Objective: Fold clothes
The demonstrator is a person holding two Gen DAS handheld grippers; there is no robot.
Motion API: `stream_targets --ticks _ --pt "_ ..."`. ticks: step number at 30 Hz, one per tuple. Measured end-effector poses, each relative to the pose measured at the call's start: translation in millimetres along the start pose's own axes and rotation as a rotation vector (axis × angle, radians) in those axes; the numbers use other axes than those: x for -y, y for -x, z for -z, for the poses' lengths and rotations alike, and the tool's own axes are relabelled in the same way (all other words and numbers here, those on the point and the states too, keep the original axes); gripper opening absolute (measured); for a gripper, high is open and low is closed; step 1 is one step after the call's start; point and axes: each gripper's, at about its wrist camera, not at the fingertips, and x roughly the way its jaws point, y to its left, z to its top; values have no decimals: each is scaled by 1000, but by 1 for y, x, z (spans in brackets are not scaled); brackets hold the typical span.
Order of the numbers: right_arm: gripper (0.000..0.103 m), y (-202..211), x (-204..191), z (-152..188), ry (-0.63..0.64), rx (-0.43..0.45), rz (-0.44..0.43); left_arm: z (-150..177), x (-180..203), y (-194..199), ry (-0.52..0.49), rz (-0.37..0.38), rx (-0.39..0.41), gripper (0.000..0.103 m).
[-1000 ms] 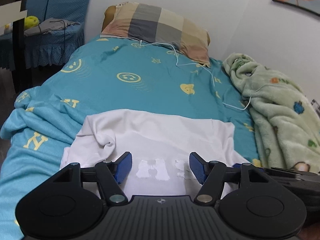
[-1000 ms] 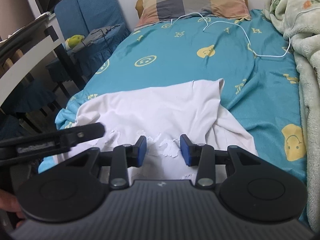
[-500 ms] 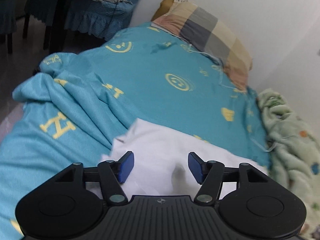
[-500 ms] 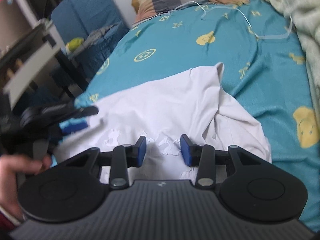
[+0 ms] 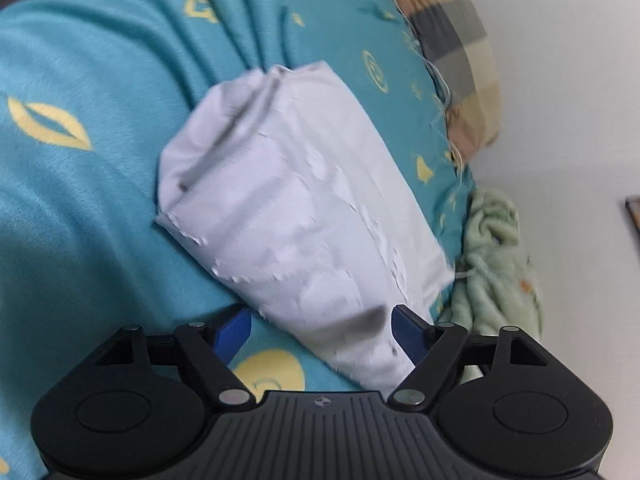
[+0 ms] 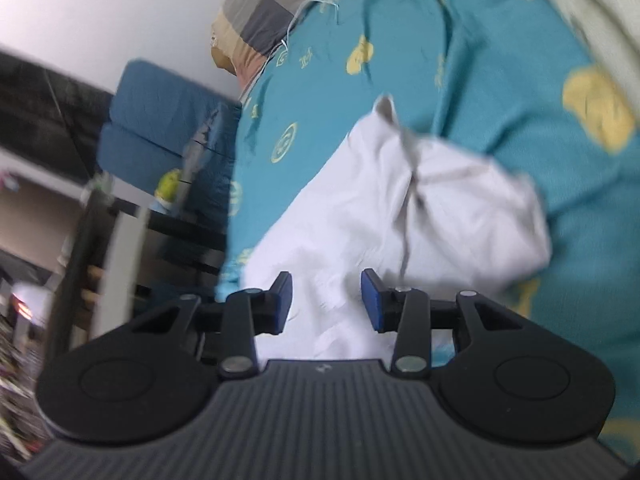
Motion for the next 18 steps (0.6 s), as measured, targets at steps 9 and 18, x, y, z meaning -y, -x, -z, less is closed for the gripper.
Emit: stream_targets --ticks 9,18 --pt "57 -27 14 35 -284 -187 -109 -10 2 20 33 158 91 29" --pt "67 -44 46 29 -507 -63 -166 -12 -3 25 74 201 83 28"
